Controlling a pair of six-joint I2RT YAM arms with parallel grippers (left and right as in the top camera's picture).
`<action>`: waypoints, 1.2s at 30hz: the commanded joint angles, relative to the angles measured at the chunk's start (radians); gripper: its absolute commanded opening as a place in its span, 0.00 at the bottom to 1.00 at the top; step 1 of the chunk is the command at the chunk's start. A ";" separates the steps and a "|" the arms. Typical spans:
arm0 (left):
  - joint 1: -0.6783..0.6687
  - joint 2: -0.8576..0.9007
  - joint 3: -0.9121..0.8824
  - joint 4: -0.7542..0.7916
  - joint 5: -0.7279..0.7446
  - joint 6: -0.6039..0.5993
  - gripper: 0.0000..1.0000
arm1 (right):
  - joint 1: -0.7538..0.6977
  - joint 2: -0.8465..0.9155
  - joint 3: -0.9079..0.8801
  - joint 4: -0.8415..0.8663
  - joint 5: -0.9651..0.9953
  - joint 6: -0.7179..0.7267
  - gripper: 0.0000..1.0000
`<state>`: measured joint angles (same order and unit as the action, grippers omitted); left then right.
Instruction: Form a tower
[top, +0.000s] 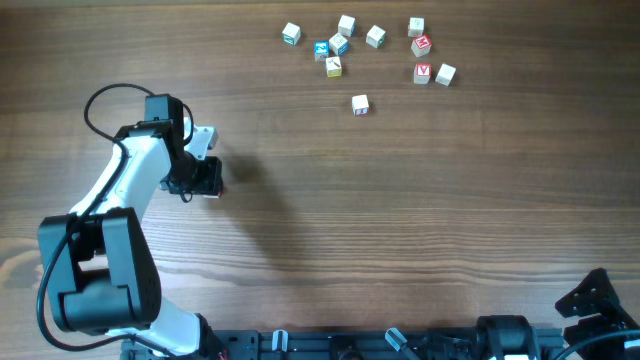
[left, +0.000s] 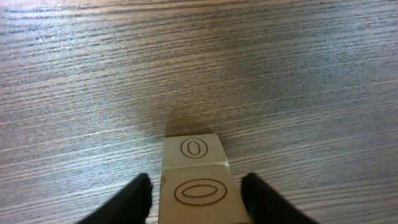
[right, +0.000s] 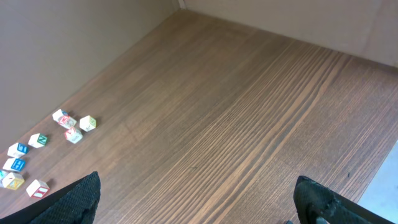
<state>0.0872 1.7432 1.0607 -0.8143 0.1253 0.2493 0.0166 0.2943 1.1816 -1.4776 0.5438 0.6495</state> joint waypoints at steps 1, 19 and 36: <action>0.000 0.011 -0.008 -0.001 0.011 0.005 0.55 | -0.003 -0.006 0.003 0.002 0.016 0.006 1.00; 0.000 0.011 -0.008 -0.008 0.005 0.005 0.73 | -0.003 -0.006 0.003 0.002 0.016 0.006 1.00; 0.000 -0.079 0.055 -0.058 0.019 0.005 1.00 | -0.003 -0.006 0.003 0.002 0.016 0.006 1.00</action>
<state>0.0872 1.7351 1.0824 -0.8639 0.1287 0.2497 0.0166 0.2943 1.1816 -1.4776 0.5438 0.6495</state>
